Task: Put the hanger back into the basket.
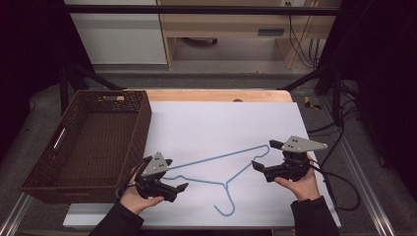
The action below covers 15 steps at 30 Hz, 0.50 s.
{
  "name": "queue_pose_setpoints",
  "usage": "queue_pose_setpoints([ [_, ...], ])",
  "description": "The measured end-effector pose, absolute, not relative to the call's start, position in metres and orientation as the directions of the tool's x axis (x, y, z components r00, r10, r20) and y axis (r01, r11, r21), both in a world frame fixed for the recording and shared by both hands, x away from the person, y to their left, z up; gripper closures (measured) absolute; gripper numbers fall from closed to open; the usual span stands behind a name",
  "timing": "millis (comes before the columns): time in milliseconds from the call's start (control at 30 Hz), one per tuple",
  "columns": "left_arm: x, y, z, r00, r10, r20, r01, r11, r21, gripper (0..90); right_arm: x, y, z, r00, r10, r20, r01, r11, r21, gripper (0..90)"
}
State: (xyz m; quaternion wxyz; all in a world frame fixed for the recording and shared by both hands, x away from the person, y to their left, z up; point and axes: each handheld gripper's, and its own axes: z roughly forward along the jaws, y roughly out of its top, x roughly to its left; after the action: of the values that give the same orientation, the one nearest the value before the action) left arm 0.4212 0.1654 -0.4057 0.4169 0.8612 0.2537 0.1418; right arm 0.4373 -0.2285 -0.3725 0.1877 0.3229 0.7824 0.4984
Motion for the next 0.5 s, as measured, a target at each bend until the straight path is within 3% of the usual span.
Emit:
queue_pose_setpoints([
  [500,0.428,0.141,-0.416,0.903,0.426,0.061,0.274,-0.678,0.682,10.8,0.438,-0.228,-0.374,-0.724,0.689,0.033,0.324,0.297,0.898,5.2],
])
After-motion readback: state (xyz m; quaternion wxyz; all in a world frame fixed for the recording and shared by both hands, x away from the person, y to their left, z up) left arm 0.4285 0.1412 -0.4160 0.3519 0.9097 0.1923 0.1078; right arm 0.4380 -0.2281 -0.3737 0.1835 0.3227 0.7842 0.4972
